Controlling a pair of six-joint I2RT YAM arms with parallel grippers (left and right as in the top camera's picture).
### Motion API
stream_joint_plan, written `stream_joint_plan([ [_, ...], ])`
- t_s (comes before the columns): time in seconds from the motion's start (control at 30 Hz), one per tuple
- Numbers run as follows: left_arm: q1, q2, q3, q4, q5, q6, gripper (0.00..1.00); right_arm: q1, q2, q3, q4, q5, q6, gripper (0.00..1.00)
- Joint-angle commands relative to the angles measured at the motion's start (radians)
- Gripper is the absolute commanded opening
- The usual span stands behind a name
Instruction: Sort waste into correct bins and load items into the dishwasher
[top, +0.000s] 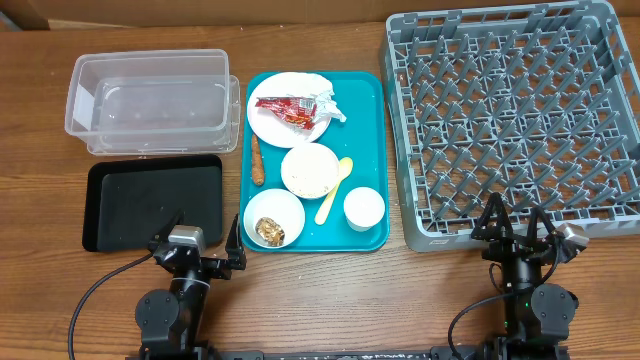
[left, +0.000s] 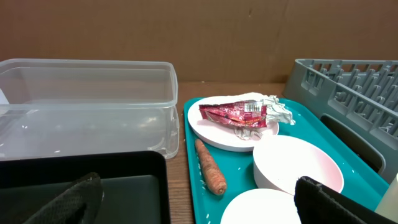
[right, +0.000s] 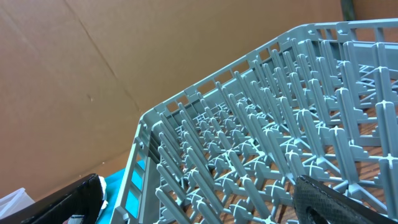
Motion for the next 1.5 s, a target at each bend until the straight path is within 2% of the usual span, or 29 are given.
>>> stream_joint_plan([
  [0.0,-0.007,-0.011,-0.011,0.007,-0.014,-0.014,1.00,-0.002,-0.008,-0.011,0.007,0.006,-0.002,1.00],
  [1.13,-0.007,-0.010,-0.011,0.019,-0.050,0.001,1.00,-0.002,-0.008,-0.010,0.008,0.003,-0.002,1.00],
  [1.47,-0.007,-0.010,-0.010,0.073,-0.047,0.002,1.00,-0.002,-0.008,-0.001,0.011,-0.094,-0.014,1.00],
])
